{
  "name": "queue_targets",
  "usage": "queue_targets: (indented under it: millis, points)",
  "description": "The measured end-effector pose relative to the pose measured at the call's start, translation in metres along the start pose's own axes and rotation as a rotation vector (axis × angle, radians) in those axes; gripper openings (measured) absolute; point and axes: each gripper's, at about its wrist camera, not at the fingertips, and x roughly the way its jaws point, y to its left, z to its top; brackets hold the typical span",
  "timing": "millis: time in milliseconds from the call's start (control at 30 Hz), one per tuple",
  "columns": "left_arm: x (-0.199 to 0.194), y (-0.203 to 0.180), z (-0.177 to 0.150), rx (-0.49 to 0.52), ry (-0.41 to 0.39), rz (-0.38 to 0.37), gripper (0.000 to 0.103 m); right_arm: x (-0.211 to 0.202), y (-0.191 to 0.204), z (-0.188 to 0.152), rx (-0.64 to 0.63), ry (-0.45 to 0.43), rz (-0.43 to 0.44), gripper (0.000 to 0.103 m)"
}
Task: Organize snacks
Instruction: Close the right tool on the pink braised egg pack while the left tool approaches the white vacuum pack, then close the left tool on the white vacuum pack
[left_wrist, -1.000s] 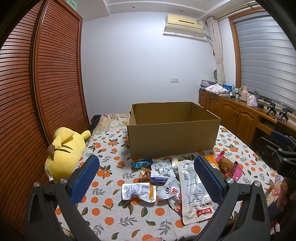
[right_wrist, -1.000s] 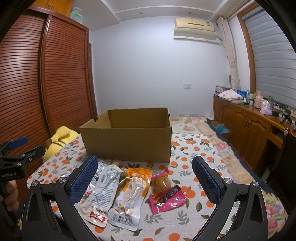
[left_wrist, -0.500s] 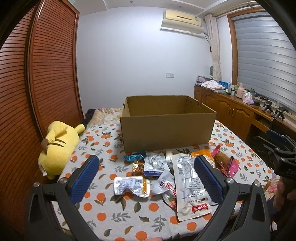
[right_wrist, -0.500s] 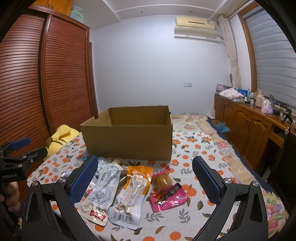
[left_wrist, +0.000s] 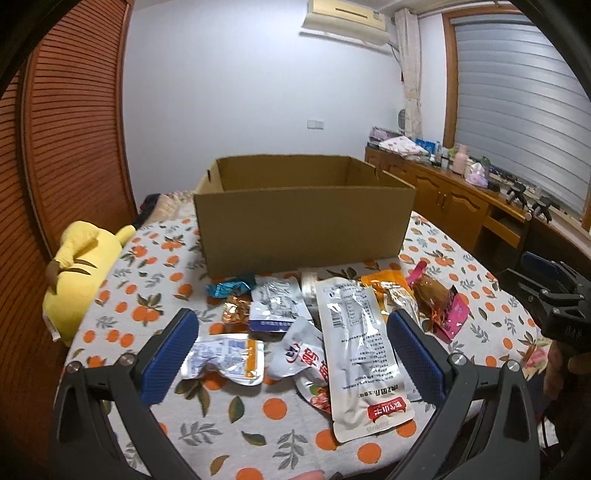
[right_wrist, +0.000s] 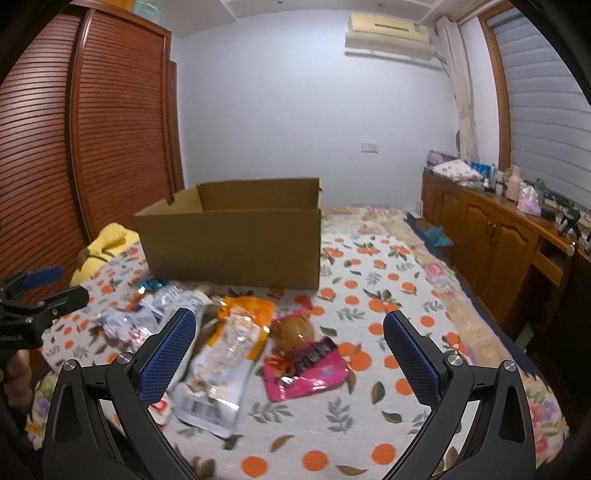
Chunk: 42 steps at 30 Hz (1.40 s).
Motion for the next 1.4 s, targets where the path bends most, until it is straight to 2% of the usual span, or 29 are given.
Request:
queue_targets:
  millis: [200,333,667,833,1000,1133,1400]
  points:
    - [0.024,-0.004,-0.003,0.001,0.068,-0.044,0.102,0.019,-0.018,-0.005,-0.037,0.055,0.012,0.101]
    - [0.038,-0.008,-0.002,0.011,0.114,-0.065,0.102,0.041,-0.025,-0.005,-0.055,0.112,0.062,0.098]
    - [0.067,-0.014,0.005,0.028,0.205,-0.12,0.098,0.101,-0.022,-0.006,-0.116,0.272,0.166,0.069]
    - [0.078,-0.022,0.012,0.038,0.237,-0.151,0.093,0.125,-0.021,-0.006,-0.145,0.344,0.193,0.056]
    - [0.092,-0.029,0.018,0.032,0.286,-0.166,0.091,0.14,-0.023,-0.007,-0.143,0.403,0.243,0.054]
    - [0.103,-0.036,0.022,0.035,0.32,-0.177,0.089,0.143,-0.026,-0.008,-0.131,0.408,0.261,0.054]
    - [0.124,-0.043,0.023,0.05,0.393,-0.15,0.089,0.148,-0.034,-0.011,-0.081,0.402,0.302,0.056]
